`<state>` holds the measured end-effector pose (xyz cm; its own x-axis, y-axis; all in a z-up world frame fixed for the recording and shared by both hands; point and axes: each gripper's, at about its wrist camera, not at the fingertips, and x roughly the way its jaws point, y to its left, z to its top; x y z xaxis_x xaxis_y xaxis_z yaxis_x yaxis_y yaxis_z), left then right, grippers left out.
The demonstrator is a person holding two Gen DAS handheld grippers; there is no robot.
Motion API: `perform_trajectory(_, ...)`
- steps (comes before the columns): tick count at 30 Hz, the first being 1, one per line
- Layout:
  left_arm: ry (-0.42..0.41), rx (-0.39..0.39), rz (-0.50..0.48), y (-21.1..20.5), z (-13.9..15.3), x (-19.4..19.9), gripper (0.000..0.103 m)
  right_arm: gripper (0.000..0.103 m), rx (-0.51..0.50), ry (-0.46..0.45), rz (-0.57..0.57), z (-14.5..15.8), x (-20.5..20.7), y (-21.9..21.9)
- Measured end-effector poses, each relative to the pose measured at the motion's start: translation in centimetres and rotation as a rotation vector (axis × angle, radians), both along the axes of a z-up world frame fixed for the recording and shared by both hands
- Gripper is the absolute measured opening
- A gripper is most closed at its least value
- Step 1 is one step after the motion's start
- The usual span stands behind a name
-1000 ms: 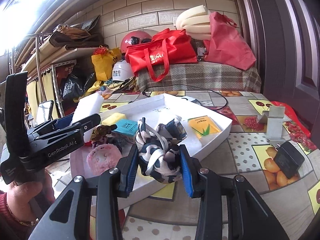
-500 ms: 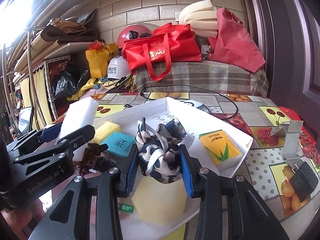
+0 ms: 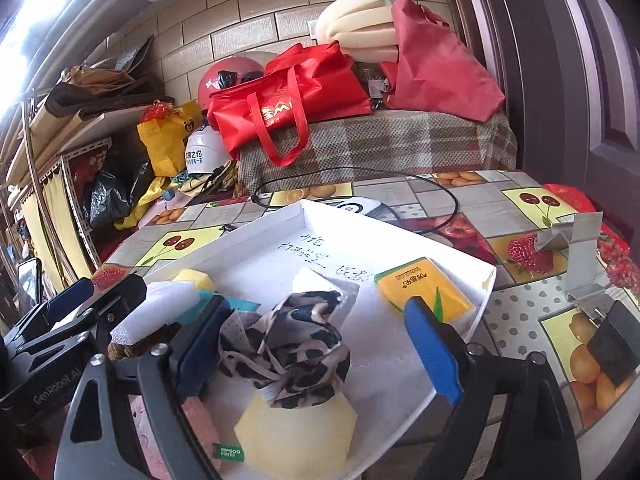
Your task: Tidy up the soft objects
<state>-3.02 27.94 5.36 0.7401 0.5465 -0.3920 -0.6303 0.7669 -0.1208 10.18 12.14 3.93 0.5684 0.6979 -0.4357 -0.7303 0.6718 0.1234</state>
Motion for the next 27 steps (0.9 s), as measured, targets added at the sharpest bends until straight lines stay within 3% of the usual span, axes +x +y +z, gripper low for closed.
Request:
perform_trajectory(1, 0.0, 0.001, 0.002, 0.0, 0.0, 0.0, 0.097, 0.103, 0.003, -0.001, -0.005, 0.0, 0.0, -0.1)
perform_trajectory(6, 0.007, 0.016, -0.003, -0.4, 0.1, 0.1, 0.102, 0.103, 0.031, -0.029, -0.02, 0.3, -0.4, -0.5)
perform_trajectory(13, 0.025, 0.124, -0.025, -3.2, 0.4, -0.1, 0.103, 0.103, 0.062, -0.091, -0.058, 0.7, -2.0, -2.7)
perform_trajectory(23, 0.054, 0.036, -0.029, -4.9, -0.1, -2.2, 0.103, 0.103, 0.087, -0.047, -0.107, 0.5, -4.1, -9.6)
perform_trajectory(27, 0.073, 0.019, -0.048, -6.9, -0.4, -3.4, 0.103, 0.103, 0.051, -0.061, -0.132, 0.3, -5.8, -11.4)
